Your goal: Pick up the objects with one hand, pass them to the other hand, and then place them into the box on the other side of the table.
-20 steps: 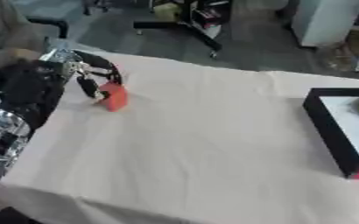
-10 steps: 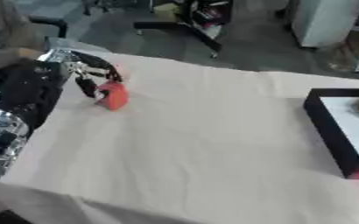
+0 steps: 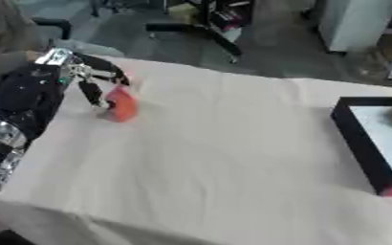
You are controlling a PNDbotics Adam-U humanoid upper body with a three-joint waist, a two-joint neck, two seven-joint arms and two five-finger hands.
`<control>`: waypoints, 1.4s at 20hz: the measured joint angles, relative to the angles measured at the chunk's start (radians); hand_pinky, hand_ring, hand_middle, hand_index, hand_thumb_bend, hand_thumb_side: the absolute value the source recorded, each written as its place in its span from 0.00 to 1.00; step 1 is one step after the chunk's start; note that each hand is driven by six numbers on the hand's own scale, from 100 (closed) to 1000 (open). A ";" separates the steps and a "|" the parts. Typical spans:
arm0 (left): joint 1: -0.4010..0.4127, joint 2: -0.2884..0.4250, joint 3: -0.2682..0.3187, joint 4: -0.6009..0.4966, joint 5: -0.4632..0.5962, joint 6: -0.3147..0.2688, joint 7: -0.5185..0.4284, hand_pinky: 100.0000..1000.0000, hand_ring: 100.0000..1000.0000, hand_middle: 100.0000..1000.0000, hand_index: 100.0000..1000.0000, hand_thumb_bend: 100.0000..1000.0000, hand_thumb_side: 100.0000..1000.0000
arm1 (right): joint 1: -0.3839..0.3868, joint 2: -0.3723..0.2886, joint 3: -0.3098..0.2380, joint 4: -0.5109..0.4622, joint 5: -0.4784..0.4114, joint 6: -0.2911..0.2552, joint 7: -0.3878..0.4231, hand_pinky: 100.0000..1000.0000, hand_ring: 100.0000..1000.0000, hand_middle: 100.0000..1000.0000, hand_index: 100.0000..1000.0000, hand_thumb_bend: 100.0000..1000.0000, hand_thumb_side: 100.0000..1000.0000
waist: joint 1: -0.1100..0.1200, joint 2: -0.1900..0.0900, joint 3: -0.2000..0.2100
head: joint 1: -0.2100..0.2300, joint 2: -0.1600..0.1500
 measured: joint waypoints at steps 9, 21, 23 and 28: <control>0.000 0.007 -0.002 -0.009 0.058 0.025 -0.025 0.90 0.82 0.81 0.91 0.74 0.16 | 0.000 0.000 0.000 0.003 -0.001 0.000 -0.001 0.58 0.72 0.59 0.97 0.00 0.32 | 0.001 0.000 -0.003 | 0.000 0.000; 0.009 0.006 0.015 0.041 -0.015 0.079 -0.024 0.86 0.77 0.79 0.89 0.62 0.23 | 0.001 0.000 0.000 0.003 -0.007 0.002 -0.002 0.58 0.72 0.59 0.97 0.00 0.32 | 0.000 0.000 -0.003 | 0.000 0.000; 0.010 0.006 0.024 0.048 -0.030 0.109 0.003 0.86 0.77 0.79 0.89 0.62 0.25 | 0.001 0.000 0.000 0.003 -0.009 0.001 -0.003 0.58 0.72 0.59 0.97 0.00 0.32 | -0.001 0.000 -0.003 | 0.000 0.000; 0.018 -0.004 0.041 0.055 -0.068 0.209 0.129 0.85 0.76 0.78 0.88 0.63 0.27 | 0.004 0.000 0.000 0.003 -0.010 0.001 -0.003 0.58 0.72 0.60 0.97 0.00 0.32 | -0.003 0.001 -0.003 | 0.000 0.000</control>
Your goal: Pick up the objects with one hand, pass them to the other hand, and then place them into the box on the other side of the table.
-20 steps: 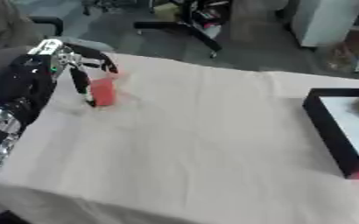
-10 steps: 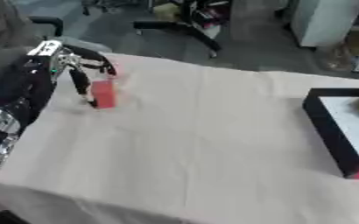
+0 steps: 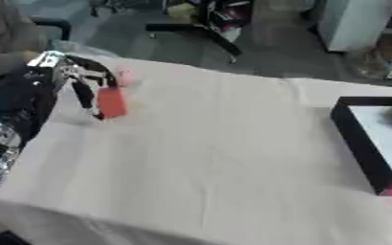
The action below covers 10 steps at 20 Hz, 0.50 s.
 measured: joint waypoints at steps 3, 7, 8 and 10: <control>0.002 -0.006 0.006 0.003 -0.010 0.037 0.072 0.85 0.75 0.78 0.88 0.63 0.27 | 0.000 0.000 0.000 0.000 0.000 0.000 0.000 0.58 0.72 0.60 0.97 0.00 0.32 | 0.000 0.000 0.000 | 0.001 0.000; 0.003 -0.008 0.008 0.010 -0.005 0.054 0.105 0.84 0.75 0.77 0.87 0.63 0.26 | 0.000 0.000 0.000 0.000 -0.001 0.000 0.000 0.58 0.72 0.60 0.97 0.00 0.32 | 0.000 0.001 0.000 | 0.005 0.000; 0.004 -0.009 0.009 0.015 0.000 0.054 0.104 0.84 0.75 0.77 0.87 0.63 0.26 | 0.000 0.001 0.000 0.000 -0.002 0.000 0.000 0.58 0.72 0.60 0.97 0.00 0.32 | 0.000 0.001 0.000 | 0.005 0.000; 0.007 -0.015 0.012 0.026 0.012 0.053 0.096 0.84 0.74 0.76 0.87 0.63 0.26 | 0.000 0.001 0.000 0.001 -0.005 0.000 0.000 0.58 0.72 0.60 0.97 0.00 0.32 | -0.001 0.001 0.000 | 0.006 0.000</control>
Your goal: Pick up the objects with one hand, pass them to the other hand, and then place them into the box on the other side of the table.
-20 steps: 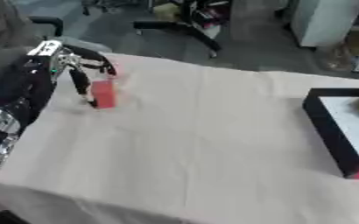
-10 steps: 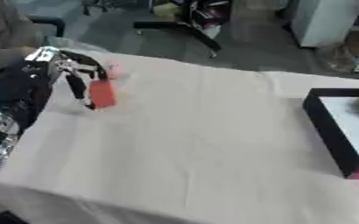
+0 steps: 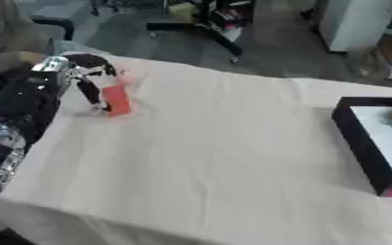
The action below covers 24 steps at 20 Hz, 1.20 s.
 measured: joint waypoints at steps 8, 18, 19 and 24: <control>0.019 -0.018 0.015 0.015 0.029 0.047 0.037 0.82 0.72 0.74 0.84 0.61 0.27 | 0.001 0.006 0.000 0.002 -0.005 -0.003 -0.003 0.58 0.72 0.60 0.97 0.00 0.33 | -0.003 0.002 -0.003 | 0.017 0.000; 0.039 -0.042 0.021 0.013 0.086 0.093 0.168 0.63 0.42 0.40 0.49 0.25 0.16 | 0.003 0.006 0.000 0.002 -0.016 -0.002 -0.007 0.58 0.72 0.60 0.97 0.00 0.33 | -0.006 0.005 -0.004 | 0.038 0.000; 0.040 -0.043 0.021 0.006 0.098 0.089 0.172 0.63 0.41 0.39 0.47 0.26 0.15 | 0.003 0.006 0.001 0.002 -0.017 -0.002 -0.007 0.58 0.72 0.60 0.97 0.00 0.33 | -0.006 0.005 -0.004 | 0.038 0.000; 0.040 -0.043 0.025 -0.099 0.234 0.036 0.150 0.62 0.39 0.37 0.44 0.31 0.16 | -0.020 0.011 0.036 0.000 -0.021 -0.027 0.005 0.60 0.72 0.61 0.96 0.00 0.34 | -0.009 0.005 0.002 | 0.033 0.000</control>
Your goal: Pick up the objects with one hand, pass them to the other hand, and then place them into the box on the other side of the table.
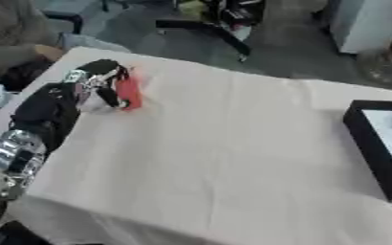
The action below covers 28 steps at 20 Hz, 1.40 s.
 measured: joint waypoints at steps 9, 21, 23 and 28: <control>-0.038 -0.077 -0.149 -0.219 0.600 -0.049 -0.254 0.62 0.39 0.35 0.42 0.45 0.15 | -0.146 0.134 0.213 -0.053 0.010 -0.202 0.085 0.74 0.80 0.71 0.92 0.24 0.40 | 0.000 -0.001 0.006 | -0.040 0.000; -0.090 -0.237 -0.349 -0.402 1.108 0.201 -0.470 0.62 0.40 0.36 0.43 0.52 0.14 | -0.231 0.270 0.372 0.061 0.272 -0.395 0.140 1.00 0.89 0.86 0.89 0.45 0.36 | 0.004 -0.001 0.007 | -0.088 0.002; -0.091 -0.255 -0.362 -0.424 1.138 0.235 -0.477 0.62 0.40 0.36 0.43 0.52 0.14 | -0.237 0.285 0.383 0.088 0.301 -0.398 0.139 1.00 0.90 0.87 0.90 0.46 0.36 | 0.005 -0.001 0.009 | -0.094 0.003; -0.091 -0.278 -0.375 -0.448 1.179 0.294 -0.483 0.62 0.40 0.36 0.43 0.53 0.13 | -0.242 0.307 0.395 0.133 0.348 -0.393 0.132 1.00 0.91 0.88 0.91 0.47 0.37 | 0.004 -0.001 0.015 | -0.101 0.003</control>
